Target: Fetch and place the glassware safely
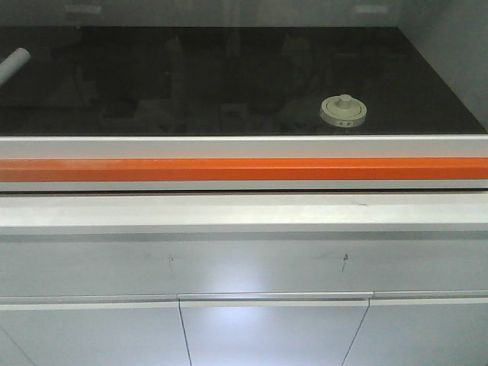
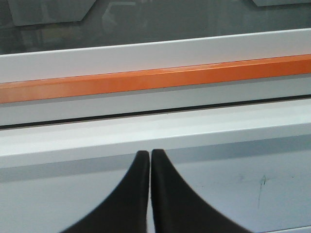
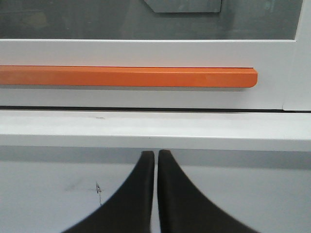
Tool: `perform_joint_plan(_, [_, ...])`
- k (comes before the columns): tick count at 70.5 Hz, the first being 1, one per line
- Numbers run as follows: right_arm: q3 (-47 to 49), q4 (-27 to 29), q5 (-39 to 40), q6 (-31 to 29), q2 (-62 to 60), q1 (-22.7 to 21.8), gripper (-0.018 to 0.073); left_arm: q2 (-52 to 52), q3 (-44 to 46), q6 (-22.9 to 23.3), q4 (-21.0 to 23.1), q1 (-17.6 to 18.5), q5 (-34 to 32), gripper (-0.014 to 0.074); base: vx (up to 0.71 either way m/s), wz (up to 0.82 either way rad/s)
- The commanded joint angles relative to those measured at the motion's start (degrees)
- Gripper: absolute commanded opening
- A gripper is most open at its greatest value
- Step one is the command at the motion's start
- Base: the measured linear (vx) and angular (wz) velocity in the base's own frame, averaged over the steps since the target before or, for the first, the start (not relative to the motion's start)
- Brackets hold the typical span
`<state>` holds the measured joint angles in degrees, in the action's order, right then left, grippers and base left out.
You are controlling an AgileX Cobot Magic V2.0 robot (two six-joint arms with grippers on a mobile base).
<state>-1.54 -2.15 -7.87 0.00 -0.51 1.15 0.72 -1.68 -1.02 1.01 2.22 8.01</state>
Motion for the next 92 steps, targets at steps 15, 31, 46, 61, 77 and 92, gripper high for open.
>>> perform_joint_plan(15, [-1.09,-0.52,4.30,-0.55,-0.75,-0.26,-0.0001,0.59,-1.56,0.18,0.58,0.42,-3.87,-0.0007,0.00,0.00])
perform_joint_plan(31, [-1.09,-0.52,4.30,-0.55,-0.75,-0.26,-0.0001,0.59,-1.56,0.18,0.58,0.42,-3.87,-0.0007,0.00,0.00])
perform_joint_plan(46, [-1.09,-0.52,4.30,-0.55,-0.75,-0.26,-0.0001,0.59,-1.56,0.18,0.58,0.42,-3.87,-0.0007,0.00,0.00])
perform_joint_plan(61, [-1.09,-0.52,4.30,-0.55,-0.75,-0.26,-0.0001,0.59,-1.56,0.18,0.58,0.42,-3.87,-0.0007,0.00,0.00])
perform_joint_plan(77, [-1.09,-1.10,4.51,-0.63,-0.75,-0.26,-0.0001,0.59,-1.56,0.18,0.58,0.42,-3.87,-0.0007,0.00,0.00])
perform_joint_plan(92, [-1.03,-1.08,6.03,-0.63,-0.75,-0.26,-0.0001,0.60,-1.51,0.24,0.58,0.42,-4.40,-0.0007,0.00,0.00])
